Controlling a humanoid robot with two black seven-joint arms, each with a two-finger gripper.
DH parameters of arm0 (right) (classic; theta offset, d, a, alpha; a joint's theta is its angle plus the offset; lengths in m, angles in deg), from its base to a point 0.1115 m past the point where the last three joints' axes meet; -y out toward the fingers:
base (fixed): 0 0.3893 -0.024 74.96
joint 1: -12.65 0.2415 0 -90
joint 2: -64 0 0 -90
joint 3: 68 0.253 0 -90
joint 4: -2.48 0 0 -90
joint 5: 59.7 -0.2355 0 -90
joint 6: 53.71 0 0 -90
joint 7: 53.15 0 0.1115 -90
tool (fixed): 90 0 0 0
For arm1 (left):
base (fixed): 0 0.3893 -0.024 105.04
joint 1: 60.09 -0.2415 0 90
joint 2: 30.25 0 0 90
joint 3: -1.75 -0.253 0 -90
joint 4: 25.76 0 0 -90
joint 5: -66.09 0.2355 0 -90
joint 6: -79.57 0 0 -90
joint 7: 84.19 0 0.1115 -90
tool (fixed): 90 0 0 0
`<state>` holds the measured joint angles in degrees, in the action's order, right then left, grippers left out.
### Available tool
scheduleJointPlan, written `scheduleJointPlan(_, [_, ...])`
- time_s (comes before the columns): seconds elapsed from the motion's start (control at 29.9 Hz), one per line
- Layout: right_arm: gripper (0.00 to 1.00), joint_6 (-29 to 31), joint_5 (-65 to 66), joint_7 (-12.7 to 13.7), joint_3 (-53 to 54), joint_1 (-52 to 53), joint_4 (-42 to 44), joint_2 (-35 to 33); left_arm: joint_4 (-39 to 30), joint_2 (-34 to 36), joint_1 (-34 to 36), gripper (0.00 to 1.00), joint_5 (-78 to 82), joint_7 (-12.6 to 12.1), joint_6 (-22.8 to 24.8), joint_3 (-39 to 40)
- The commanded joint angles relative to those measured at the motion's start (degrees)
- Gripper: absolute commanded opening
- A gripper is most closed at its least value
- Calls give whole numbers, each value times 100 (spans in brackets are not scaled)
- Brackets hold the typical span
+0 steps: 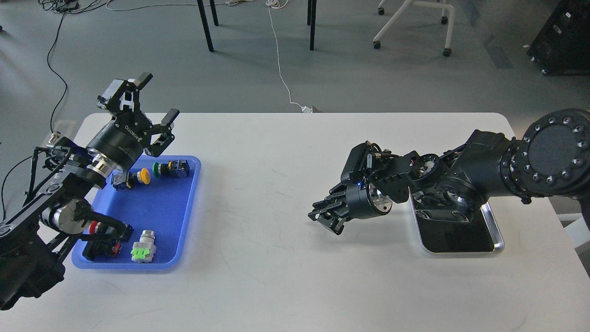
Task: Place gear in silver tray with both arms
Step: 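Close the right gripper on the gear and lift it, then carry the gear to the silver tray and open the right gripper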
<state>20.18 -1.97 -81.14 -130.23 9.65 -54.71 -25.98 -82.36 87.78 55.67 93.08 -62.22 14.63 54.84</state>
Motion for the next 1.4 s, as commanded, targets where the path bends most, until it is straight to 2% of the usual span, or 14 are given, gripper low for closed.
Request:
scheduleJointPlan(0.0, [23,3,9,-1,0,203,-3,-2,0,0,17,98,-1,0,-1,-1])
scheduleJointPlan(0.47, [24,21,624,-1,-510,889,-20,-72,-193,-9,9,98,-1,-9,-19,-9])
scheduleJointPlan(0.77, [24,21,1020,-1,-589,757,-135,-1750,-193,-79,17,98,8,-44,-19,-9])
scheduleJointPlan(1.37, [25,21,1108,-1,-255,-306,-161,-3192,-246,-70,17,98,8,-79,-1,-9])
